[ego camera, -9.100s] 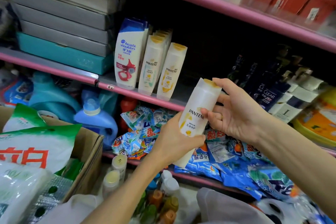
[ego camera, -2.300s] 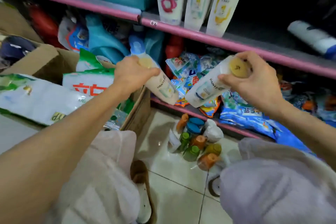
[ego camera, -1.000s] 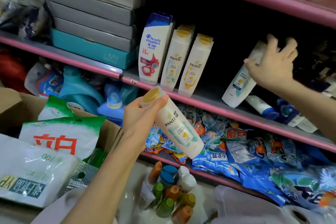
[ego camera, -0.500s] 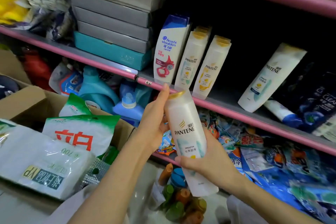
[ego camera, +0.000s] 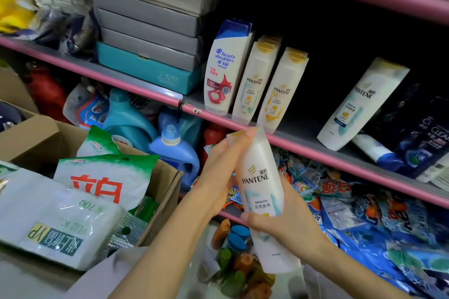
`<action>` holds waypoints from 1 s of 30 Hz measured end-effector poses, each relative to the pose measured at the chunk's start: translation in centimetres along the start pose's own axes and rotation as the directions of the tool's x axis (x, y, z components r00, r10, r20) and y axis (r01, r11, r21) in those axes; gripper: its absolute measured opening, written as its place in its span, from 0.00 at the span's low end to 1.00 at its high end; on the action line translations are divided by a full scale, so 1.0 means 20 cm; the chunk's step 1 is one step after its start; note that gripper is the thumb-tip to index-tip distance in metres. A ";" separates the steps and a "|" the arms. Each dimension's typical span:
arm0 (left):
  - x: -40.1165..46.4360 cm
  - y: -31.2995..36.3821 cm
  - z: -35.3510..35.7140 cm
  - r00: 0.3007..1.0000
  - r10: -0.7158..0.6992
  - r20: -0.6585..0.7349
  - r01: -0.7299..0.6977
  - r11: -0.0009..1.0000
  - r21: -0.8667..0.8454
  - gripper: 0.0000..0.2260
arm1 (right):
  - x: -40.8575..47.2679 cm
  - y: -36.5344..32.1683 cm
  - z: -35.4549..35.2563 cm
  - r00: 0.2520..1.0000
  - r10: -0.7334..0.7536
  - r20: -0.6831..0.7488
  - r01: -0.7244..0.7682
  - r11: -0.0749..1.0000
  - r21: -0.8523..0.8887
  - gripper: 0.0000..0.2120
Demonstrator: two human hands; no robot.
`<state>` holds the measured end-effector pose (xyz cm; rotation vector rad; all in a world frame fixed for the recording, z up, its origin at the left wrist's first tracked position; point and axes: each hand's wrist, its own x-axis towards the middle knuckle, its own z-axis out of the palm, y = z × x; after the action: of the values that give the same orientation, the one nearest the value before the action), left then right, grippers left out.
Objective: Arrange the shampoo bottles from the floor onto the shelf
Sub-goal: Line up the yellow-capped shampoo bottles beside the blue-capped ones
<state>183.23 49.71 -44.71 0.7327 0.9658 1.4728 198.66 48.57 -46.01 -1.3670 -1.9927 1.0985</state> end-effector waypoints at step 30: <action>0.43 -0.15 0.30 0.985 0.175 -0.013 -0.147 0.865 0.480 0.36 | 0.81 -0.06 -0.57 0.760 -0.108 -0.642 0.096 0.994 -0.053 0.24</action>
<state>188.69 59.16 -45.31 1.1587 1.3649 1.4130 200.46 67.19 -39.43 -1.3793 -1.5307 0.4522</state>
